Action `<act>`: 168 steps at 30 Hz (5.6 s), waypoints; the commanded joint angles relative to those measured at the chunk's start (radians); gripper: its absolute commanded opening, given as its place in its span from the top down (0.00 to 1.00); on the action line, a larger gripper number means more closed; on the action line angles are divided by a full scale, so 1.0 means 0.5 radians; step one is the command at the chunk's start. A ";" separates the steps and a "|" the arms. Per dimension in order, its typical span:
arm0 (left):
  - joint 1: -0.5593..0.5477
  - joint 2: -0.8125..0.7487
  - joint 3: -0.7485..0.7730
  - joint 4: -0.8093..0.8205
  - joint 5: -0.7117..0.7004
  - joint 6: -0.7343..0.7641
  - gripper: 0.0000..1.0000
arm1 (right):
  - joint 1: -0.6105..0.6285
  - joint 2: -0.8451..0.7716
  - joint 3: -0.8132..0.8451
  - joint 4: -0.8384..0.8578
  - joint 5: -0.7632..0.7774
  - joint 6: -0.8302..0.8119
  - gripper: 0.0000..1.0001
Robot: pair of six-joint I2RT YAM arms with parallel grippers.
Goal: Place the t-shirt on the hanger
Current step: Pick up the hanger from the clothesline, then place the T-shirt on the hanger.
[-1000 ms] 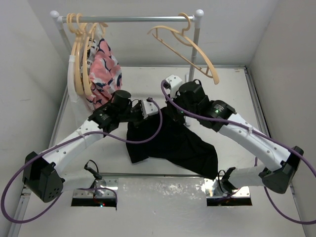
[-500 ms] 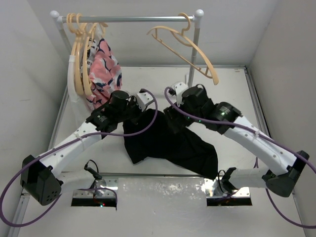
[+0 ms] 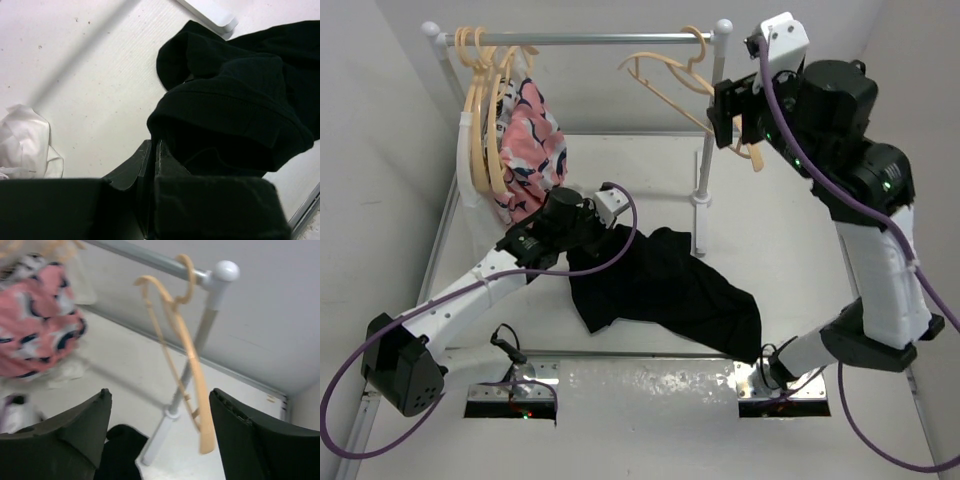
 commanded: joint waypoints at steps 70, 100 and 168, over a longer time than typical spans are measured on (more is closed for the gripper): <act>0.199 0.171 0.266 0.017 -0.092 -0.266 1.00 | -0.702 -1.057 -2.057 0.212 -1.225 0.064 1.00; 0.199 0.379 0.524 -0.271 0.083 -0.186 1.00 | -0.699 -1.184 -2.284 0.162 -1.827 0.387 1.00; -0.463 0.441 1.662 -0.916 1.267 0.336 1.00 | -0.300 -1.545 -2.919 1.150 -1.615 -0.362 1.00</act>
